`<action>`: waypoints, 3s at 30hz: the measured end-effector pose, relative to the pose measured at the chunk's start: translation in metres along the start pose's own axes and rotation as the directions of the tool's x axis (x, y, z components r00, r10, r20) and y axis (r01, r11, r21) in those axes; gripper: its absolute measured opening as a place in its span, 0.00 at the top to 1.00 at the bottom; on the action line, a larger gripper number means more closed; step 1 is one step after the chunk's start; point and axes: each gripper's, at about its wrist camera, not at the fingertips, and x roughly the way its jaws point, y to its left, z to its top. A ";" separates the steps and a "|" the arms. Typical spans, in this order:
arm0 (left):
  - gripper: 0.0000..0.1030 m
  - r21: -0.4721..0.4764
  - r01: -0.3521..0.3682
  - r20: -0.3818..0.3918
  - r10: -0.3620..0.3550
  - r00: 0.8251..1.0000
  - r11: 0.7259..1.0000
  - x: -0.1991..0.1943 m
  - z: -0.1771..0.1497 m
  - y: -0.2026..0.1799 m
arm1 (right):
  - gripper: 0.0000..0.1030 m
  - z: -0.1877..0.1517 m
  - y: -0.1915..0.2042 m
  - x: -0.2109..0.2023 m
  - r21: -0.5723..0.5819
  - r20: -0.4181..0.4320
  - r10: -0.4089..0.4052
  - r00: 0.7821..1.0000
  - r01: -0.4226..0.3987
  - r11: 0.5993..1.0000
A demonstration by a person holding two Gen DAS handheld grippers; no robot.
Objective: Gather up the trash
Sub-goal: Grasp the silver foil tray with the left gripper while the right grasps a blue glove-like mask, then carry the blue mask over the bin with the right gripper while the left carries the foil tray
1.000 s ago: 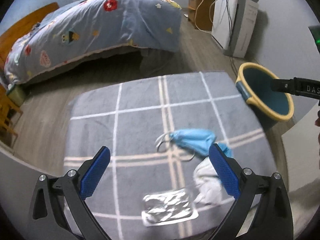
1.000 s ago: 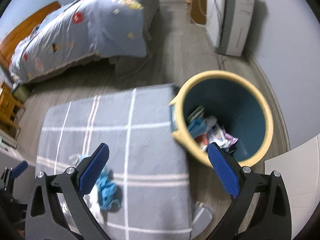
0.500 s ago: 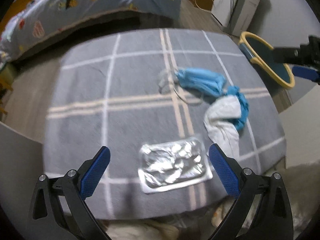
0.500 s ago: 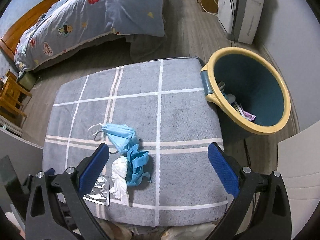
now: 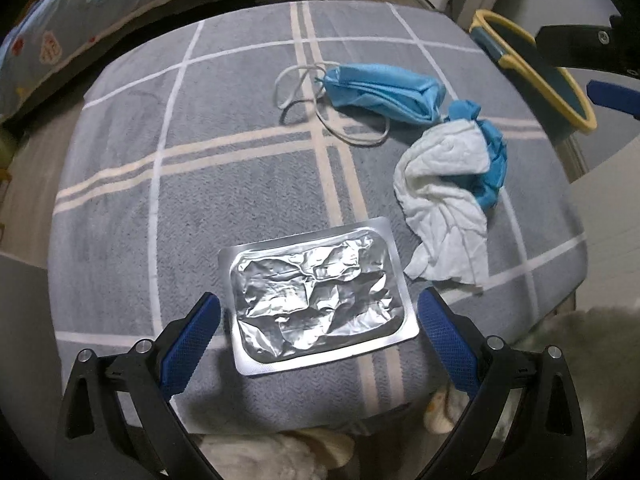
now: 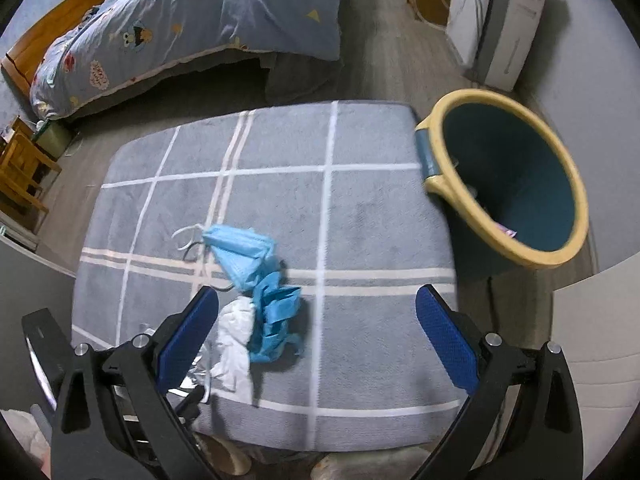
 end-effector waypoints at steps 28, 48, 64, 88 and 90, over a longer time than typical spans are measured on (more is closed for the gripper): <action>0.07 0.024 -0.008 -0.018 0.008 1.000 1.000 0.013 0.011 0.004 | 0.67 -0.011 0.004 0.069 0.076 -0.204 0.130 0.970 -0.117 0.990; 0.36 -0.010 0.019 0.047 -0.019 0.999 1.000 -0.007 0.037 0.012 | 0.86 0.013 -0.006 0.034 0.086 -0.059 0.112 0.992 -0.106 0.991; 0.55 0.009 0.019 0.119 -0.020 0.993 1.000 -0.014 0.049 0.018 | 0.86 0.019 -0.007 0.025 0.069 -0.020 0.111 0.994 -0.109 0.992; 0.99 0.098 0.142 0.273 -0.164 0.948 0.985 -0.075 0.066 -0.014 | 0.86 0.037 -0.014 -0.012 0.070 0.094 0.139 0.986 -0.146 0.987; 0.99 0.113 0.131 0.292 -0.159 0.943 0.985 -0.081 0.067 -0.016 | 0.86 0.039 -0.014 -0.017 0.065 0.106 0.143 0.984 -0.150 0.986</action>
